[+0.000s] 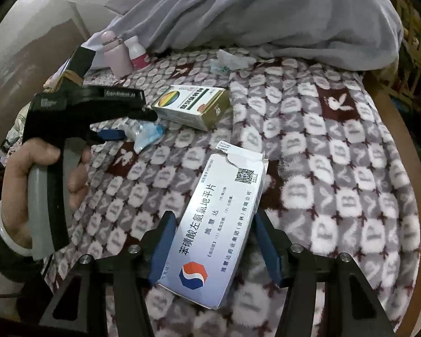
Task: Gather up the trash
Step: 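Grasp the white medicine box with the right gripper while the left grasps the wrapped candy, then carry the wrapped candy and white medicine box over the cream bin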
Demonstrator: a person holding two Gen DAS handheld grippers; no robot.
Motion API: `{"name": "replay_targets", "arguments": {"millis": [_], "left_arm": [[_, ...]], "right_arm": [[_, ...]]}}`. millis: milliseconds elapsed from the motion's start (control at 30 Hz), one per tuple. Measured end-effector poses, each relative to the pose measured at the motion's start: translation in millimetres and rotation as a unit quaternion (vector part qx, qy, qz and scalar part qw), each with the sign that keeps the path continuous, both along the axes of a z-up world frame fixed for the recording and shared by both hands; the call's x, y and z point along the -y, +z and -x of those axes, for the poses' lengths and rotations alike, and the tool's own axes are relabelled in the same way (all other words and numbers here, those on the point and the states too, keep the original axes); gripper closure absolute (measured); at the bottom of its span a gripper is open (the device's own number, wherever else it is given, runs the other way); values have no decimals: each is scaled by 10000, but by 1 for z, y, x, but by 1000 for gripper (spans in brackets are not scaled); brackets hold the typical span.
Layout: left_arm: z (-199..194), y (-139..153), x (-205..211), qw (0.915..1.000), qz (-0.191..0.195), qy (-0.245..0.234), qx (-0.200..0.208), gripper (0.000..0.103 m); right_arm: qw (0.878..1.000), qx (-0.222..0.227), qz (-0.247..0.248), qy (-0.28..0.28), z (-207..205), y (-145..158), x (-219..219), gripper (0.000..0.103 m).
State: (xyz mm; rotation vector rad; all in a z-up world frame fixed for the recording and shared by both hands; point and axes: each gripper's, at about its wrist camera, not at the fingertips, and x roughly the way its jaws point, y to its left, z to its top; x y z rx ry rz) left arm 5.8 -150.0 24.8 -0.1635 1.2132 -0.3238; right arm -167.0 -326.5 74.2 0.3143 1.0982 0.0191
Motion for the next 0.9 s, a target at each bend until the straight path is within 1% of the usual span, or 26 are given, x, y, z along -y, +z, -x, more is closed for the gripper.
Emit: {"name": "replay_targets", "arguments": {"millis": [33, 67, 167, 333, 500, 633, 833, 900], "left_arm": [[5, 2, -3, 9999, 29, -92, -32, 58], [10, 3, -6, 9998, 54, -173, -81, 69], [22, 9, -12, 9988, 115, -428, -207, 71], [56, 33, -13, 9961, 110, -871, -10, 72], [88, 53, 1, 9919, -26, -1253, 192, 72], [111, 62, 19, 9874, -166, -1526, 370, 72], [139, 72, 53, 9799, -193, -1915, 522, 72], [145, 76, 65, 9775, -161, -2039, 518, 72]], "right_arm": [[10000, 15, -3, 8, 1, 1, 0, 48], [10000, 37, 2, 13, 1, 3, 0, 48], [9999, 117, 11, -1, 5, 9, 3, 48], [9996, 250, 64, -71, 17, 24, 9, 48], [9991, 359, 191, -151, 29, 38, 14, 48], [9983, 438, 294, -244, 39, 48, 22, 48], [9972, 467, 463, -363, 57, 58, 38, 48], [9966, 475, 506, -454, 66, 61, 47, 48]]}}
